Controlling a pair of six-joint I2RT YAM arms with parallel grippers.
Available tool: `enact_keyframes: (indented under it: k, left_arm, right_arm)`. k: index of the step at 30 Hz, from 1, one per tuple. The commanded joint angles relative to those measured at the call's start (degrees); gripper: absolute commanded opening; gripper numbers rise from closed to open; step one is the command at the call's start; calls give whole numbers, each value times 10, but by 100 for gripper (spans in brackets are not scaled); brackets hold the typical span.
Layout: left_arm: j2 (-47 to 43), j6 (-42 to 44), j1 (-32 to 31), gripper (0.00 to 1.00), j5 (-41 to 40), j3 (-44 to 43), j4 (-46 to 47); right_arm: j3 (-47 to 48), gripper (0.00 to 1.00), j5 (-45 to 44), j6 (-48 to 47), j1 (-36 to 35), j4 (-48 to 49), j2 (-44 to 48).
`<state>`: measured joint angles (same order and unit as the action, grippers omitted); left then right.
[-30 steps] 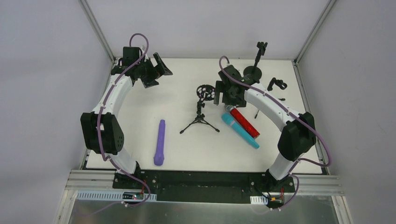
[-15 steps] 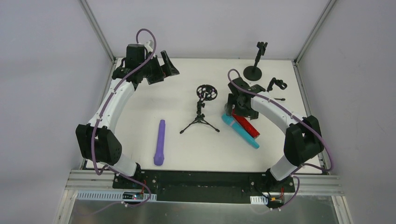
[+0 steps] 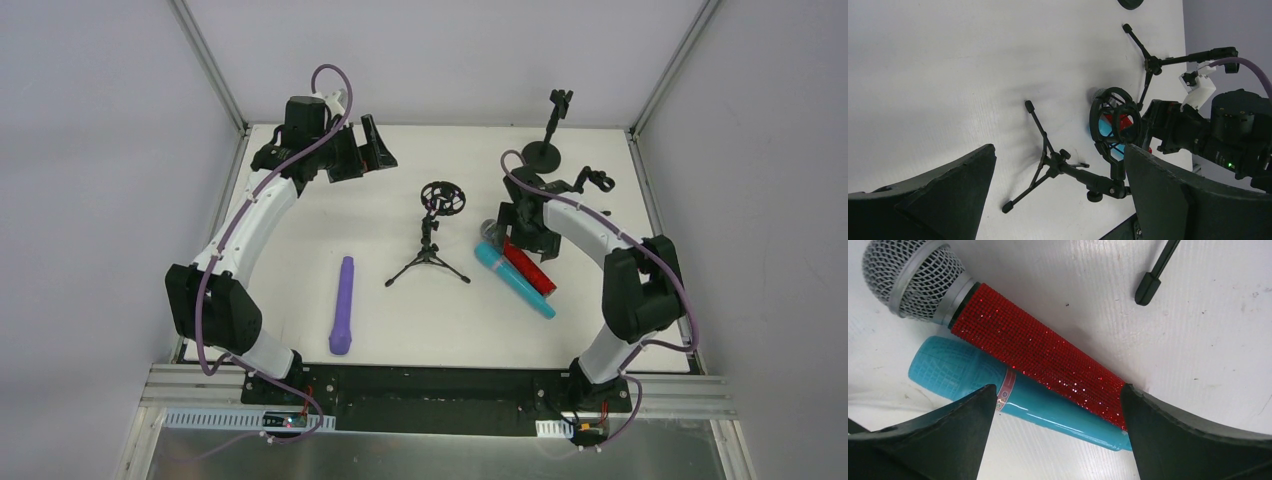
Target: Attach the microphones to the stand
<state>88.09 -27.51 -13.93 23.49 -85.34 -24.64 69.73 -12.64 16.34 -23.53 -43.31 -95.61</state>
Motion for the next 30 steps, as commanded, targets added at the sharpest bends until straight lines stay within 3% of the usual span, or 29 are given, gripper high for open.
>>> enact_keyframes:
  k: [1,15,26,30]
  left_arm:
    - [0,12,-7,99,5,-4,11]
    - [7,17,-17,99,4,-4,9]
    - [11,19,-24,99,6,-7,7]
    - [10,20,-26,99,6,-8,6]
  right_arm:
    - [11,96,10,-11,4,7,-27]
    - [57,82,14,-13,24,23,-115]
    - [81,63,62,21,51,38,-134]
    - [80,49,97,45,72,51,-132]
